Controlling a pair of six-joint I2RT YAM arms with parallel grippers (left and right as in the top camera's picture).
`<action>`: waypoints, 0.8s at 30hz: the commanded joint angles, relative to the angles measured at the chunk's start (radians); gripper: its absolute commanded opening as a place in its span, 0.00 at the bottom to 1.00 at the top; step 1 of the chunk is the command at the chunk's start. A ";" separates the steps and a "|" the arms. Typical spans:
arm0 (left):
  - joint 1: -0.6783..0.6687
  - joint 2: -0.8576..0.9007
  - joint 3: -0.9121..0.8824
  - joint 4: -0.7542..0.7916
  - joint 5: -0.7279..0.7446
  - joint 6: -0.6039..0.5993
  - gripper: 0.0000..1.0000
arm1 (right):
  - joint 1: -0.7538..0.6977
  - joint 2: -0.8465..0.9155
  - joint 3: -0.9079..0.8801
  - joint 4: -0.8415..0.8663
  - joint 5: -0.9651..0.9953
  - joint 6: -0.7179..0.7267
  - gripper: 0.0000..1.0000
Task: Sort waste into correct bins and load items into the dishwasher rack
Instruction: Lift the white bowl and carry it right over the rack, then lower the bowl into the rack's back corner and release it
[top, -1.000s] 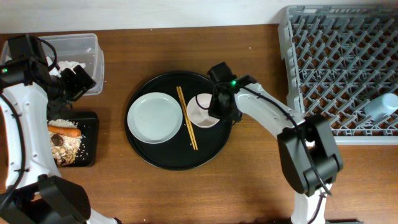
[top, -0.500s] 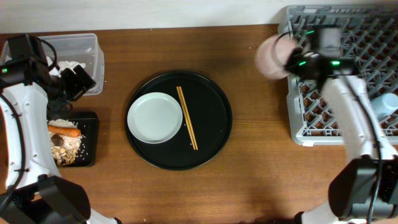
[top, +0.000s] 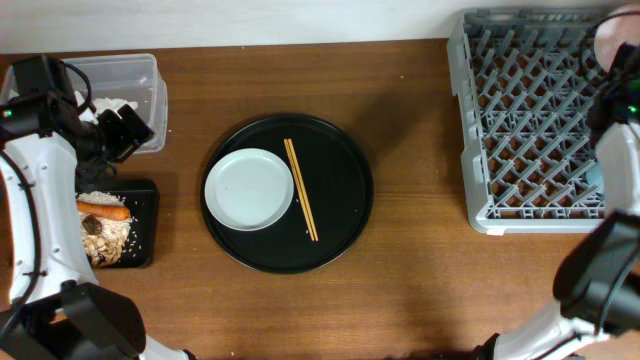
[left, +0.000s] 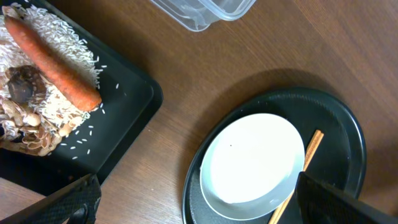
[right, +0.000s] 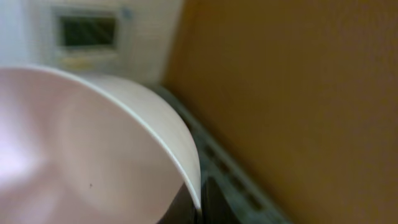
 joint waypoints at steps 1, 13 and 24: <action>0.000 -0.027 0.003 -0.002 -0.004 -0.013 0.99 | 0.003 0.141 0.008 0.114 0.253 -0.286 0.04; 0.000 -0.027 0.003 -0.002 -0.004 -0.013 0.99 | 0.002 0.305 0.008 0.456 0.451 -0.588 0.05; 0.000 -0.027 0.003 -0.002 -0.004 -0.013 0.99 | 0.041 0.305 0.008 0.397 0.561 -0.365 0.37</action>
